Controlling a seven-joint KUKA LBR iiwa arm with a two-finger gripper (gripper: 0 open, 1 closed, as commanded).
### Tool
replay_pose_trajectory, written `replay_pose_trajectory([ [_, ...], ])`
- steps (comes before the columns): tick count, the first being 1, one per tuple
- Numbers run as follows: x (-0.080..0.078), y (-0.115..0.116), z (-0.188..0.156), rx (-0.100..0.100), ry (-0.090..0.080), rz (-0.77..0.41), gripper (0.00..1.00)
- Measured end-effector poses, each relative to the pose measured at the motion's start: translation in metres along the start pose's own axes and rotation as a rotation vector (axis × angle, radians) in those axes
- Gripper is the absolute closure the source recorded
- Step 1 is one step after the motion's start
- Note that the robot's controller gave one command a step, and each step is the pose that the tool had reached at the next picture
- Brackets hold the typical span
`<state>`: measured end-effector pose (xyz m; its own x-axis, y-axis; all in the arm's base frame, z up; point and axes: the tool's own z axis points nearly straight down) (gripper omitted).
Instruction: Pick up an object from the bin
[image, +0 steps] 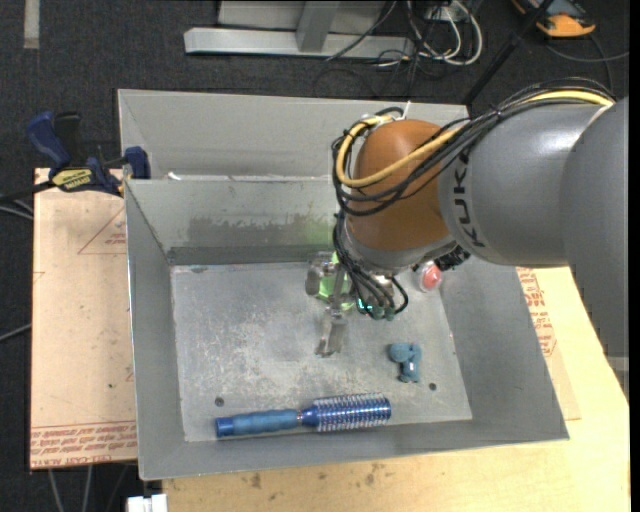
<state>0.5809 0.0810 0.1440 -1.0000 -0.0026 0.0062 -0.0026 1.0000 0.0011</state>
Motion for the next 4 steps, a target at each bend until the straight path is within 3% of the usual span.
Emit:
replay_pose_trajectory([
  [1,0.076,-0.032,0.003,0.002,-0.004,-0.615,0.00],
  [2,0.098,-0.019,0.059,0.002,-0.009,-0.676,0.00],
  [3,0.098,-0.020,0.057,0.002,-0.011,-0.669,1.00],
  [4,0.078,-0.007,-0.056,0.004,-0.017,-0.691,1.00],
])
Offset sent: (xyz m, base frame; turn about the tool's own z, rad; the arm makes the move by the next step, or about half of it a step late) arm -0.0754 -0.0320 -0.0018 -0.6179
